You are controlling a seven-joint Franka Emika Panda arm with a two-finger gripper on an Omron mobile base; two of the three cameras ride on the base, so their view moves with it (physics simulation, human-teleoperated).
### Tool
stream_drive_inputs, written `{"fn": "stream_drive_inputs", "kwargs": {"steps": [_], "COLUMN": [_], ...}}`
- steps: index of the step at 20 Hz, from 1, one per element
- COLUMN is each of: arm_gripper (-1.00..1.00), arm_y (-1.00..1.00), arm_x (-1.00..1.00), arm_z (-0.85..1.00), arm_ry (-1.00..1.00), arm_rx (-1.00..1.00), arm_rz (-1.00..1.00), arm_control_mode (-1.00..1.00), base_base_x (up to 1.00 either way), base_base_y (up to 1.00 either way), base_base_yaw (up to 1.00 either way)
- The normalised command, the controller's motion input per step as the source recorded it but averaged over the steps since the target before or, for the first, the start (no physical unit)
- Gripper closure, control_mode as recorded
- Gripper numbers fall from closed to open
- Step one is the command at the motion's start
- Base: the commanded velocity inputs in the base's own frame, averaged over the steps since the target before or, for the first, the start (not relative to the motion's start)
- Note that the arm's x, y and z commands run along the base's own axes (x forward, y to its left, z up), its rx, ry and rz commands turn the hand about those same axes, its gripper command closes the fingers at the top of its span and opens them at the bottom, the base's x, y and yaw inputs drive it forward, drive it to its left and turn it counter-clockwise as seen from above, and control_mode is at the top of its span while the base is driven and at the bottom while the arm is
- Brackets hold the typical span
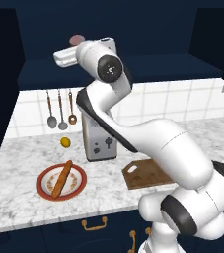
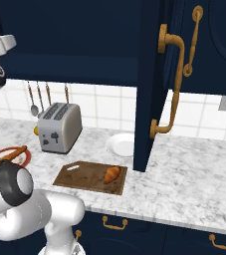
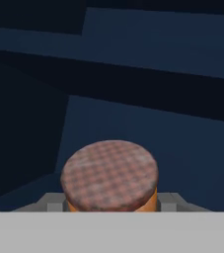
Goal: From the different types of pastries on the counter, select a croissant and place it on the cutting board. Then retrieve a jar of jam from the cabinet and place it alongside the croissant on the cutting board.
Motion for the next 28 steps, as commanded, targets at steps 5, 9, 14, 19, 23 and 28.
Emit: {"fn": "stream_drive_inputs", "kwargs": {"steps": [5, 9, 14, 19, 23, 28], "arm_gripper": [1.0, 1.0, 1.0, 1.0, 1.0, 1.0], "arm_y": [-0.2, -0.25, -0.34, -0.28, -0.57, -0.5], "arm_x": [-0.42, -0.58, -0.84, -0.05, -0.02, -0.44], "arm_z": [0.04, 0.0, 0.0, -0.03, -0.06, -0.05], "arm_ry": [-0.03, -0.08, -0.01, 0.07, 0.0, -0.01], "arm_rx": [0.0, 0.0, 0.0, 0.01, 0.0, 0.0], "arm_rz": [0.0, 0.0, -0.01, 0.03, 0.25, 0.27], "arm_control_mode": [-1.0, -1.0, -1.0, -1.0, -1.0, -1.0], "base_base_x": [0.0, 0.0, 0.0, 0.0, 0.0, 0.0], "base_base_y": [0.0, 0.0, 0.0, 0.0, 0.0, 0.0], "base_base_yaw": [0.0, 0.0, 0.0, 0.0, 0.0, 0.0]}}
